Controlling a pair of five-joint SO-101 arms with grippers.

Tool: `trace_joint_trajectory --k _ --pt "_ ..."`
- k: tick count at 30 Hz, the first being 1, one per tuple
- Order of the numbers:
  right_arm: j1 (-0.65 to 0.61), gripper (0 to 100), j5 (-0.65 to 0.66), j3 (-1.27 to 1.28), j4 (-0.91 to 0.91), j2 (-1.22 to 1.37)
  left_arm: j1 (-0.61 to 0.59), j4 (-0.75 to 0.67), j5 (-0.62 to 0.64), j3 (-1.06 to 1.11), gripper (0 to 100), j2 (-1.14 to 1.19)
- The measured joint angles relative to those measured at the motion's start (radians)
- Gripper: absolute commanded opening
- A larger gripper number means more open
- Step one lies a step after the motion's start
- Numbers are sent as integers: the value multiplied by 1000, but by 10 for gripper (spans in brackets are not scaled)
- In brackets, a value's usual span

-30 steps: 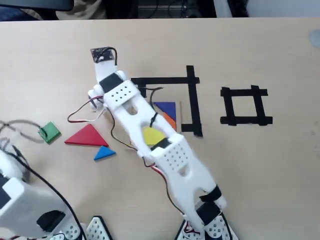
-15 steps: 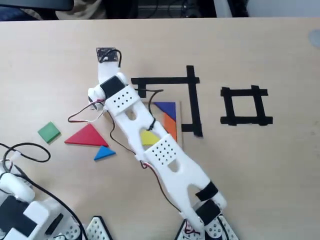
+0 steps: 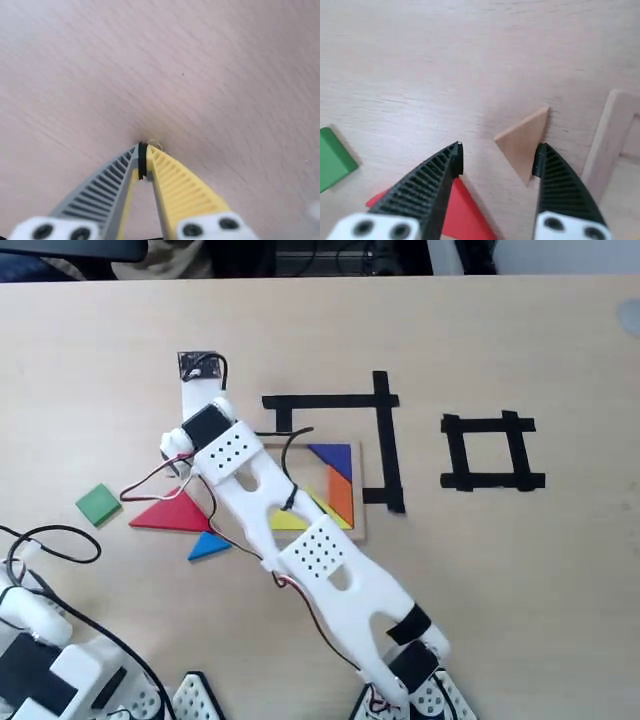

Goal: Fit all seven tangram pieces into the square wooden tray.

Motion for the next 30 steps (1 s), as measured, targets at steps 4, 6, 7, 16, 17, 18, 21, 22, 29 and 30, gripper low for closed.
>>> trace_joint_trajectory --k 4,6,7,16,17,18,21,22,29,30 --pt "0 243 0 37 0 0 0 0 0 0 30 0" --pt "0 243 0 38 0 0 0 0 0 0 30 0" --pt "0 243 0 38 0 0 0 0 0 0 30 0" --pt "17 240 0 46 -12 0 0 0 0 0 30 0" --pt "29 240 0 46 -14 0 0 0 0 0 30 0" --pt "38 240 0 46 -14 0 0 0 0 0 30 0" --pt "49 240 0 46 -14 0 0 0 0 0 30 0" --pt "49 240 0 46 -14 0 0 0 0 0 30 0" --pt "51 240 17 46 -18 0 0 0 0 0 30 0" --pt "51 240 31 46 -18 0 0 0 0 0 30 0"
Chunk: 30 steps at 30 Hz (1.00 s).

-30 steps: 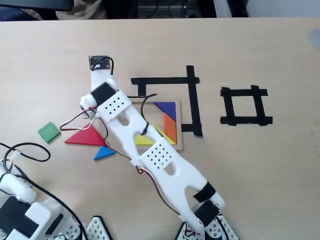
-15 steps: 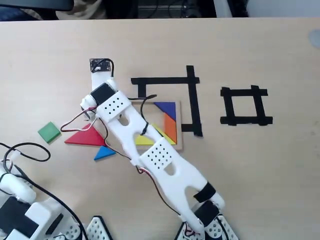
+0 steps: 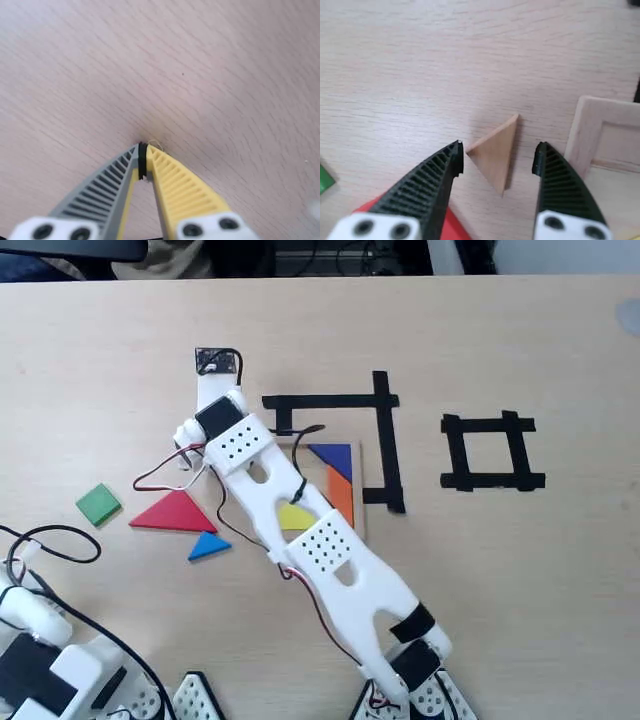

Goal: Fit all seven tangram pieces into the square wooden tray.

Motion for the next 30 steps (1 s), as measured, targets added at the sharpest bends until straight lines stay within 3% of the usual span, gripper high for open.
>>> trace_joint_trajectory --k 9,15,30 --pt "0 237 26 32 -6 -5 0 0 0 0 30 0" --pt "9 136 32 32 -2 -5 0 0 0 0 30 0" --pt "-9 125 84 34 17 -5 0 0 0 0 30 0"
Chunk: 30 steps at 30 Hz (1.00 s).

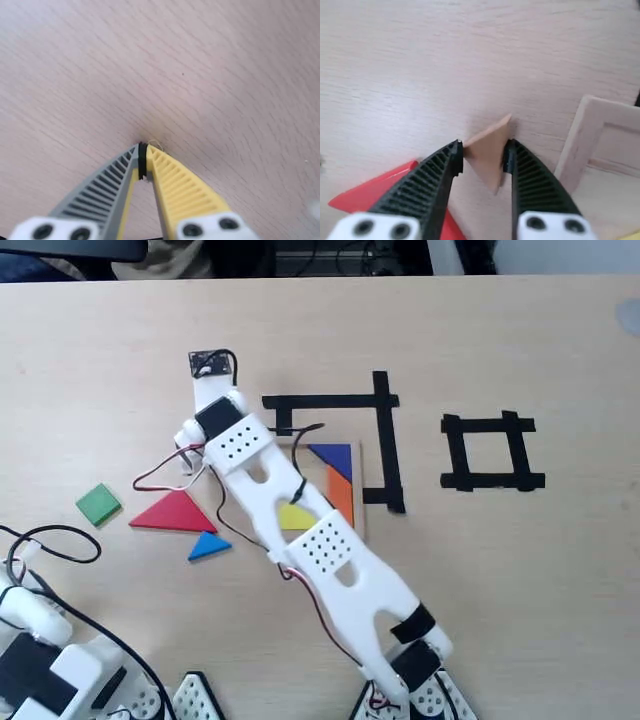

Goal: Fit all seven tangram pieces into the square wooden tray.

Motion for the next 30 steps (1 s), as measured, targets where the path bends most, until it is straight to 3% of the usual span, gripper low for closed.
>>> trace_joint_trajectory --k 6,30 --pt "-11 41 29 0 2 0 0 0 0 0 30 0" --pt "-12 11 29 -12 29 -3 0 0 0 0 30 0"
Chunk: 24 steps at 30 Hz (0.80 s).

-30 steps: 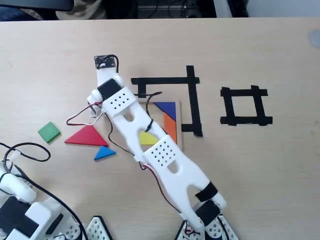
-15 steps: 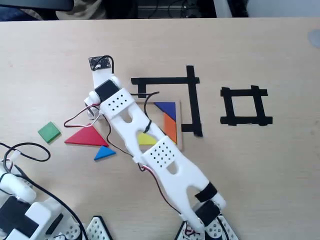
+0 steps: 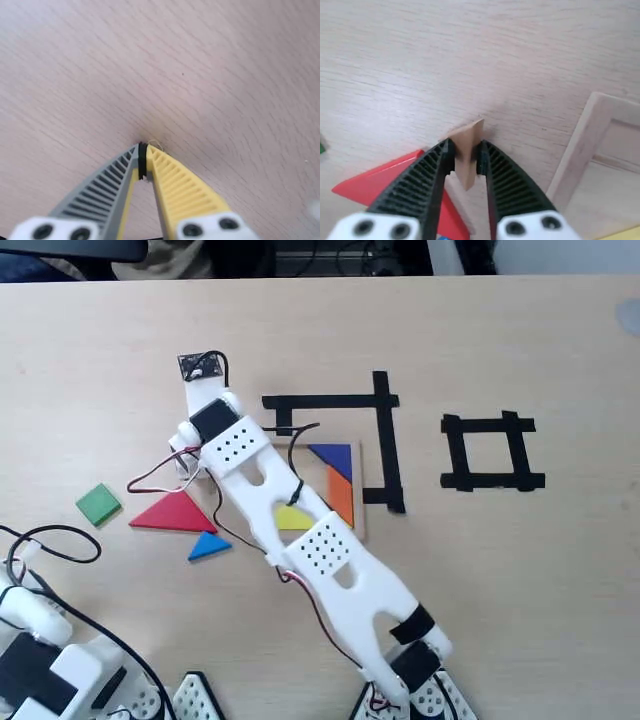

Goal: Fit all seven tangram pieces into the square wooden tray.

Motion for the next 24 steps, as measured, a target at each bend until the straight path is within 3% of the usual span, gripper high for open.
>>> trace_joint_trajectory --k 24 --pt "-5 11 0 -100 64 6 0 0 0 0 30 0"
